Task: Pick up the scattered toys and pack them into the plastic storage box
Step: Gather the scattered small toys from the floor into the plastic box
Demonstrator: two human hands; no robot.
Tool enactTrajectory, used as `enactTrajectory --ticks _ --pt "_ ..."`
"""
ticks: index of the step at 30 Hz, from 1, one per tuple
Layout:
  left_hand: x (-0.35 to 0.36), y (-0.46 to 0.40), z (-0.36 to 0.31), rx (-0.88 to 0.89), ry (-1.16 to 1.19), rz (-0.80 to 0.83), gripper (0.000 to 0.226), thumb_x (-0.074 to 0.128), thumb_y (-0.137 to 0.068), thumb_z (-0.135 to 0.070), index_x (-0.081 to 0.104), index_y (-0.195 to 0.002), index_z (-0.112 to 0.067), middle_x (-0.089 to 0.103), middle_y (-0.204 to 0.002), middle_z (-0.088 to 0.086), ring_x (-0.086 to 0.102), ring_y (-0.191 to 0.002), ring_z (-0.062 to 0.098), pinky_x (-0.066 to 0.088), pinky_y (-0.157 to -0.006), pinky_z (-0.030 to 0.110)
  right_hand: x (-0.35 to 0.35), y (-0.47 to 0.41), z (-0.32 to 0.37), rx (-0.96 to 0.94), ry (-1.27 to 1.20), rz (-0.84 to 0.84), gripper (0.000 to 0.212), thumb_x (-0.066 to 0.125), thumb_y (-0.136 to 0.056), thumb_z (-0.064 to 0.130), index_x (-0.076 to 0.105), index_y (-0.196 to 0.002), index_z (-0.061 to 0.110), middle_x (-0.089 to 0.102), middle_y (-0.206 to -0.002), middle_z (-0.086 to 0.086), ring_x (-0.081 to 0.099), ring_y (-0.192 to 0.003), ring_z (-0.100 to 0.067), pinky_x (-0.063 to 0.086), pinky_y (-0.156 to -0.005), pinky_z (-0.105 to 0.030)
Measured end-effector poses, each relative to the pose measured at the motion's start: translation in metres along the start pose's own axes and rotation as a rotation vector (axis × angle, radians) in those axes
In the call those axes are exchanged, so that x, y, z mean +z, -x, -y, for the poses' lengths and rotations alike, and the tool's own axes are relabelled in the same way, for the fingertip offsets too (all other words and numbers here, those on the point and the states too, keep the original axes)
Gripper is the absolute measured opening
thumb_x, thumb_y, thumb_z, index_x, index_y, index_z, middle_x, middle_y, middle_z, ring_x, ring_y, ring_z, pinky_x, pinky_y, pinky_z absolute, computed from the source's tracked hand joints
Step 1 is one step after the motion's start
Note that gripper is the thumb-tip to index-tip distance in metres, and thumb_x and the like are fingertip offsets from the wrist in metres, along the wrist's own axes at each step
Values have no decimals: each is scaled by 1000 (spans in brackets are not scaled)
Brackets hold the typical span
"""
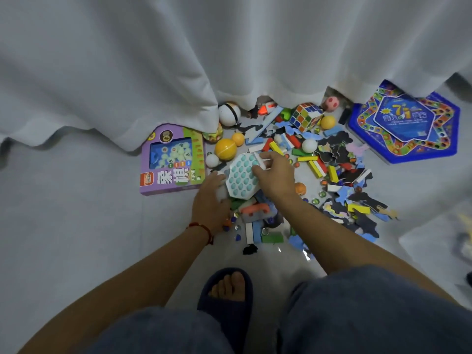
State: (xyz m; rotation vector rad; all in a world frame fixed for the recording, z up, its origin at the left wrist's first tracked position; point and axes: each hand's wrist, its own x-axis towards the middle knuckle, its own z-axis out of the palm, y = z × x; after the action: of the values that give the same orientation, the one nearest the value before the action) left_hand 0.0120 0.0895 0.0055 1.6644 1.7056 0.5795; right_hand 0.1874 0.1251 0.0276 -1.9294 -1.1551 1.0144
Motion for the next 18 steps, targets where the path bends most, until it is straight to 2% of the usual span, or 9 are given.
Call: enactTrajectory --ticks 2,4,6,8,10,12,14,16,18 --pt "-3 3 -12 -2 35 -18 53 65 -77 1 57 -129 -7 53 -137 12 48 -128 24 44 -105 43 -18 6 2 52 -60 -25 35 70 -89 21 61 -122 13 66 -115 -8 64 -101 -22 56 -83 -38" --pt "-6 6 -32 -37 88 -16 47 65 -79 -2 58 -126 -9 58 -123 9 53 -113 20 48 -98 42 -38 16 1 120 -158 -44 33 71 -89 22 61 -119 15 64 -117 -8 65 -104 -24 58 -85 -46" --pt "-11 10 -57 -120 168 36 42 62 -85 -7 58 -126 -14 56 -117 1 53 -106 16 50 -92 35 -61 29 1 178 -225 -74 31 70 -90 19 61 -119 16 64 -114 -8 68 -100 -26 60 -77 -48" --pt "-15 14 -85 -176 257 91 37 61 -88 -11 59 -125 -17 57 -117 -3 54 -103 13 49 -87 29 -87 46 3 221 -320 -108 29 68 -92 14 61 -120 13 67 -107 -8 71 -94 -25 62 -65 -42" --pt "-17 18 -116 -217 344 149 35 63 -89 -14 61 -123 -18 63 -114 0 59 -95 14 54 -84 32 -117 66 9 260 -470 -156 27 65 -93 8 61 -120 10 70 -104 -8 73 -91 -24 62 -65 -40" --pt "-17 25 -150 -281 501 304 33 61 -90 -11 63 -122 -16 66 -104 6 63 -88 18 57 -83 38 -151 92 12 291 -601 -225 27 62 -94 6 60 -120 10 71 -105 -8 73 -93 -25 62 -74 -44" --pt "-16 37 -183 -322 654 518 30 64 -88 -16 68 -117 -18 66 -111 10 64 -101 25 58 -86 43 -189 121 10 302 -719 -324 30 61 -93 3 58 -121 10 71 -107 -9 72 -94 -25 62 -79 -45" --pt "-11 50 -213 -250 676 722 30 68 -85 -25 70 -114 -20 64 -121 8 61 -112 27 57 -89 45 -229 153 3 273 -866 -441 30 57 -93 0 59 -121 8 71 -108 -11 73 -94 -24 62 -75 -40" --pt "-3 62 -240 -150 625 860 29 65 -88 -26 70 -116 -21 66 -122 5 62 -113 26 55 -93 46 -270 182 -5 227 -995 -592 25 54 -95 -1 61 -118 4 73 -107 -11 73 -94 -23 61 -73 -36"
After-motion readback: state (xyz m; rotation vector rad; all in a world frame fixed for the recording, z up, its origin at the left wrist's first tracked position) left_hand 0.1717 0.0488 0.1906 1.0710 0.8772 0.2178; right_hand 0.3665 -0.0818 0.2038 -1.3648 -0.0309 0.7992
